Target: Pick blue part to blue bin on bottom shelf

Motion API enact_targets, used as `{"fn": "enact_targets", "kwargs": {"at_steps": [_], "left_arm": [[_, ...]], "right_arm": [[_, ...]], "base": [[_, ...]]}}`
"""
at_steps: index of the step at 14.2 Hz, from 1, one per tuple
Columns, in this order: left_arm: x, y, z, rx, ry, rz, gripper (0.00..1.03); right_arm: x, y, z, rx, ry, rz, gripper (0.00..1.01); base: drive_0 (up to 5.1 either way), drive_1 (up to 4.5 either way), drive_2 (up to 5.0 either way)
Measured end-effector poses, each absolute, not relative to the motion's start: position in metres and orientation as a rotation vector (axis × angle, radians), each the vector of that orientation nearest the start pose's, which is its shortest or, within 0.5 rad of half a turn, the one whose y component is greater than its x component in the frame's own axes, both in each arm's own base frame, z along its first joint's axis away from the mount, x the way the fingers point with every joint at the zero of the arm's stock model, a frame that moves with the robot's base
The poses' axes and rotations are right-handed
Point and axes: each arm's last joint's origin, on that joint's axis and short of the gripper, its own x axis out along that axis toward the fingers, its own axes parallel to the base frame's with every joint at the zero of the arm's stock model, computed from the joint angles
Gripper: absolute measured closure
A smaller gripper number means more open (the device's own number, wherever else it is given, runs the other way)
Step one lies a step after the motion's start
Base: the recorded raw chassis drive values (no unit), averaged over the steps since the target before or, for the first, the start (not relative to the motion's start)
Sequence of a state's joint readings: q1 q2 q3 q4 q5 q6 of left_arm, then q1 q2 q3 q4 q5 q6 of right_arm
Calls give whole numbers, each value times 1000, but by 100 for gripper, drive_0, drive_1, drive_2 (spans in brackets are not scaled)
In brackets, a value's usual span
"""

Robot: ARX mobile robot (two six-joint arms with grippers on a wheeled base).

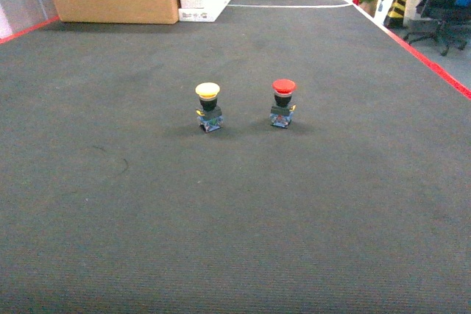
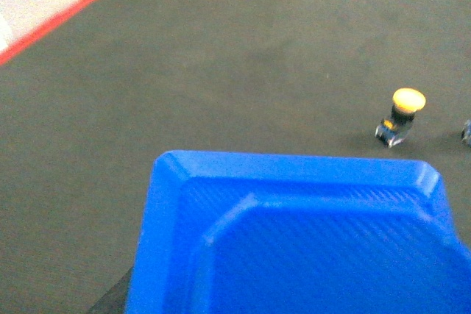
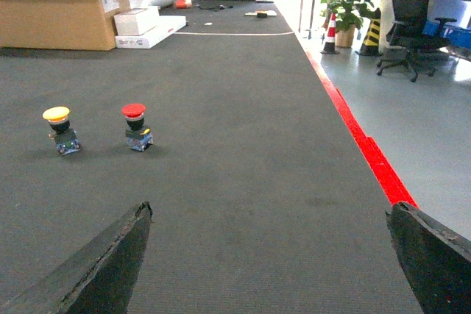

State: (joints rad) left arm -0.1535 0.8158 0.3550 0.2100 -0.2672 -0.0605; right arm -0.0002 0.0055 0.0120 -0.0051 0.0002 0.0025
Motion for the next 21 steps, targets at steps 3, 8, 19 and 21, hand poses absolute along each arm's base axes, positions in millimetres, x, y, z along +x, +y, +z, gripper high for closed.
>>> {"fn": "enact_targets", "kwargs": {"at_steps": [3, 8, 19, 21], "left_arm": [[96, -16, 244, -40, 97, 199, 59], [97, -17, 238, -59, 129, 187, 59], [98, -18, 235, -84, 141, 177, 59], [97, -18, 235, -87, 133, 179, 59]], "right_arm": [[97, 0, 167, 2, -1, 0, 3], [97, 0, 167, 2, -2, 0, 3], [97, 0, 167, 2, -1, 0, 3], [97, 0, 167, 2, -5, 0, 3]], "base": [[0, 0, 0], [0, 0, 0], [3, -183, 189], [-32, -32, -32]]}}
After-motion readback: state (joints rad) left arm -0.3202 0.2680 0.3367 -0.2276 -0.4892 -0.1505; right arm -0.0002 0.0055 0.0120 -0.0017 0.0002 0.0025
